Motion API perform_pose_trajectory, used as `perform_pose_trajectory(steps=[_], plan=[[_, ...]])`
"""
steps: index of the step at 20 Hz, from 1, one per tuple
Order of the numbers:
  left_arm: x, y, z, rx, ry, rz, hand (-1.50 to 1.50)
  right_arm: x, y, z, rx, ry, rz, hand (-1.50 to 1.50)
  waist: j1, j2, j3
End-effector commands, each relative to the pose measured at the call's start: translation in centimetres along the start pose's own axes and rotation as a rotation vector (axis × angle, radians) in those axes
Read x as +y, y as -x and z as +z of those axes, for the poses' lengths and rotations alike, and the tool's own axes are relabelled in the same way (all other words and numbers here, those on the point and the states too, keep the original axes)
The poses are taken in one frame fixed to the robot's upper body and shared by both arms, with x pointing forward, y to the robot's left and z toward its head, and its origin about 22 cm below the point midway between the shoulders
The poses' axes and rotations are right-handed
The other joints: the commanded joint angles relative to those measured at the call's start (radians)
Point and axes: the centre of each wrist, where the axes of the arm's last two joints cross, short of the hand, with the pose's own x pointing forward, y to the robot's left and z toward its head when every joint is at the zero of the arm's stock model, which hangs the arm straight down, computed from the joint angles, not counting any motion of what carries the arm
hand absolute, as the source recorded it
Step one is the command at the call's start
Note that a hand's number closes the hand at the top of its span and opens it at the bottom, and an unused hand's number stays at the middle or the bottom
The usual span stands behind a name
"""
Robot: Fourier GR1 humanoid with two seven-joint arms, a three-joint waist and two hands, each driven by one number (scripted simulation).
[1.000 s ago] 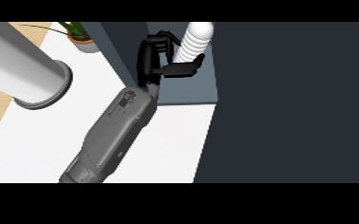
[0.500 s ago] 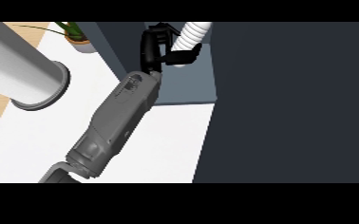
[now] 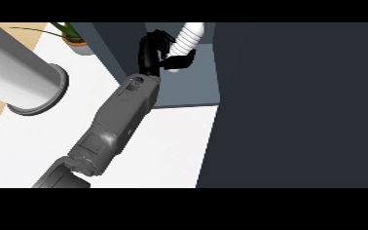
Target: Pick up the bottled water, place it into the cabinet and close the cabinet
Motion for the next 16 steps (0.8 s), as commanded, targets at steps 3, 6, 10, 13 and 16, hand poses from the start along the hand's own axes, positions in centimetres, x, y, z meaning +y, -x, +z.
perform_pose_trajectory(steps=[3,6,10,13,16], plan=[[0.3,1.4,0.3,0.024,-0.04,-0.025,1.5,-0.1,-2.2,0.4,-0.033,-0.045,-0.01,-1.5,-0.022,0.006,-0.001],[0.5,1.7,0.2,0.035,-0.03,-0.041,1.5,-0.4,-2.1,1.0,-0.022,0.002,-0.011,-1.5,-0.011,0.003,0.0],[0.5,2.1,0.2,0.016,-0.062,-0.136,-1.5,0.2,-1.0,0.5,-0.019,-0.039,-0.015,-1.5,-0.027,0.012,-0.001],[1.0,3.6,1.0,0.013,-0.026,-0.207,-1.5,-0.5,-1.5,0.5,-0.03,-0.041,0.012,-1.5,-0.018,0.01,0.0],[1.1,2.3,-0.1,0.009,-0.057,-0.268,-1.5,0.2,-0.9,0.6,-0.045,-0.037,-0.015,-1.5,-0.029,0.012,0.0]])
